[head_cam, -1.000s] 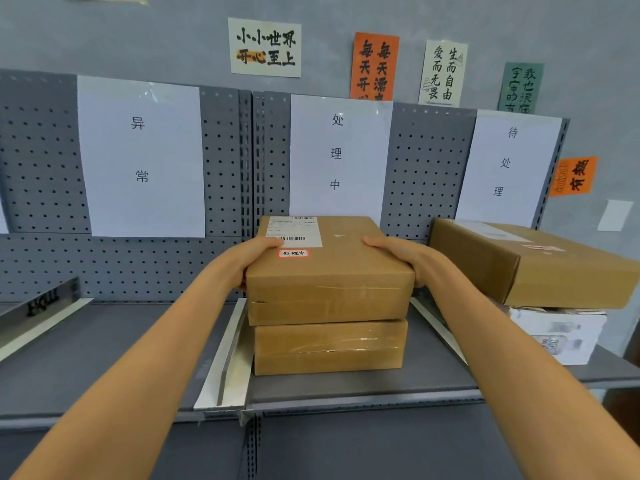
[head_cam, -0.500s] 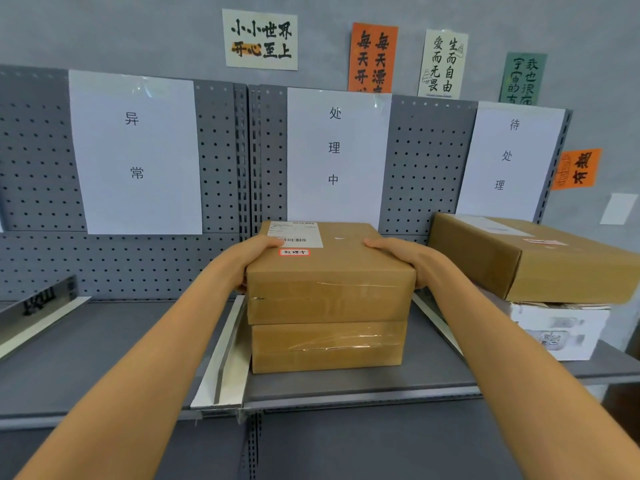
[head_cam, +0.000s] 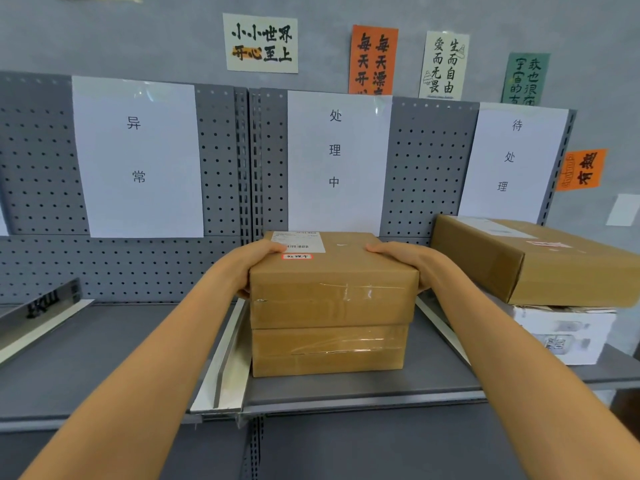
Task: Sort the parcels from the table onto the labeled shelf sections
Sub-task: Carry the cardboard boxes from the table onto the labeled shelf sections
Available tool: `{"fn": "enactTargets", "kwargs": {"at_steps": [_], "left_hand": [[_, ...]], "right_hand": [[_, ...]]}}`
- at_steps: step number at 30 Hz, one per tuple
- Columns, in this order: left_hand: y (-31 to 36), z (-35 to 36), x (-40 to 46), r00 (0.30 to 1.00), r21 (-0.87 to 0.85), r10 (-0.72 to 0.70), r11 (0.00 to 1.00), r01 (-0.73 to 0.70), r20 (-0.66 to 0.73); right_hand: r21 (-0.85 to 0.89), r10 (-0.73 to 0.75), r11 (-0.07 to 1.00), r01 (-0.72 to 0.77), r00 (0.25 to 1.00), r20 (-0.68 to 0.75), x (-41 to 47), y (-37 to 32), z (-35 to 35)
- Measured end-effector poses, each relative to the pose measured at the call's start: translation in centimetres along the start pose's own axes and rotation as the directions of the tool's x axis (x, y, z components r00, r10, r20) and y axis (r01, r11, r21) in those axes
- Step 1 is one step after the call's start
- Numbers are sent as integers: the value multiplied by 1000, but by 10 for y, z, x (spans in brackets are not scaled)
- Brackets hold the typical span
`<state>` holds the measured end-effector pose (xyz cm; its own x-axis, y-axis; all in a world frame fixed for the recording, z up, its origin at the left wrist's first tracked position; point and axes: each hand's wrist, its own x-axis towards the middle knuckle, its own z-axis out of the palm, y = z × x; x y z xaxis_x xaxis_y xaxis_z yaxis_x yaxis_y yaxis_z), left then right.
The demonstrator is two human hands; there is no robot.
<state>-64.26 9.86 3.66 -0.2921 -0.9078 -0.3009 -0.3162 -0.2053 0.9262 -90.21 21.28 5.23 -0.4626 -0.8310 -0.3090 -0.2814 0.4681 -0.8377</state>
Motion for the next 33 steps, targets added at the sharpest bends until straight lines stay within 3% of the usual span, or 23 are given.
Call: {"fn": "enactTargets", "kwargs": {"at_steps": [11,15,17,22,25,29,33], "left_hand": [[0,1,-3,1000,-18,-2,1000,2,-19],[5,2,-6,987,-78,132,987,-139,-87],[8,3,-7,942,17,271,962,-273,-197],[16,1,-24,729,491,643,726,-481,-237],[17,-5,-38,598,680,780,541,-494,-186],[10,-23,-58,543,866,833,344,-362,-104],[-7,-50,-80,501,939,861,238,-248,-86]], "right_hand": [[-56,-41,998,39,999,-31,-2,-2,-1],[-180,-220,964,195,967,-128,-11,-11,0],[-276,-365,911,308,911,-189,-11,-16,2],[-463,-654,720,517,728,-204,-23,-26,16],[-618,-759,580,532,628,-172,-29,-30,28],[-800,-849,357,482,525,-63,-38,-41,52],[-801,-896,249,544,443,23,-46,-56,92]]}}
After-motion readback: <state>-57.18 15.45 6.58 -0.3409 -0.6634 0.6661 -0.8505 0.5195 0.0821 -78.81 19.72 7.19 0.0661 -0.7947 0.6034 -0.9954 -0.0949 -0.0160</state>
